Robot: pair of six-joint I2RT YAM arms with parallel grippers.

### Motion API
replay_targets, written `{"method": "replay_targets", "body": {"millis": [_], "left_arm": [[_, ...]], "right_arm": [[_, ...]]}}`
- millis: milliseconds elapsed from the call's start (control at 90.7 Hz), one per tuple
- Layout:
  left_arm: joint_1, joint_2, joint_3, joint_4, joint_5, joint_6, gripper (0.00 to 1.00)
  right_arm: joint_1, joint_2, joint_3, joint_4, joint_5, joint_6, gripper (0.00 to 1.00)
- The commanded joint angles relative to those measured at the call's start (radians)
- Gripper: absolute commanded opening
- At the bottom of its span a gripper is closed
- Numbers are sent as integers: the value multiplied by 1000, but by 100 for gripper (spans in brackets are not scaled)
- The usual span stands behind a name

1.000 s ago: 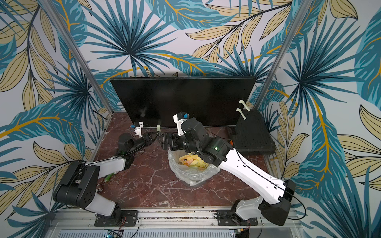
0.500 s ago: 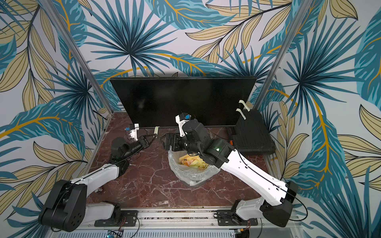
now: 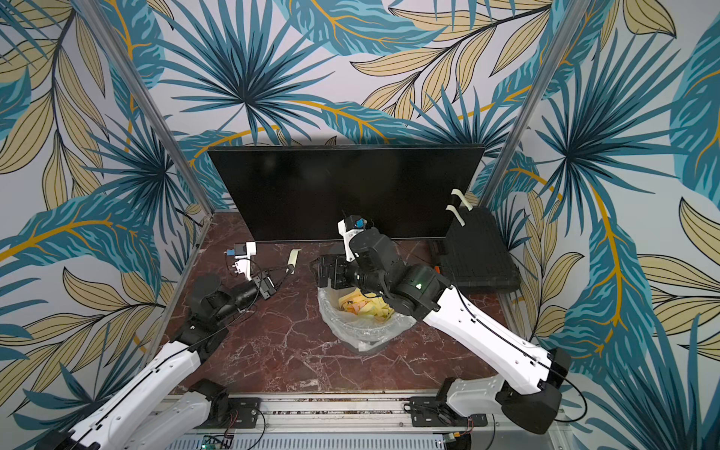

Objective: Remove the sticky note from the monitor
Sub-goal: Place the sticky note in the trash bin.

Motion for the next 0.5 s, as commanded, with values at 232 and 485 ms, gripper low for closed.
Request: {"method": "replay_targets", "body": {"millis": [232, 485], "left_arm": [[-233, 90, 284, -235, -166, 191, 0], [-409, 264, 468, -306, -262, 301, 0]], "right_arm": [[-62, -94, 42, -113, 52, -46, 96], [-157, -232, -50, -162, 64, -15, 96]]}}
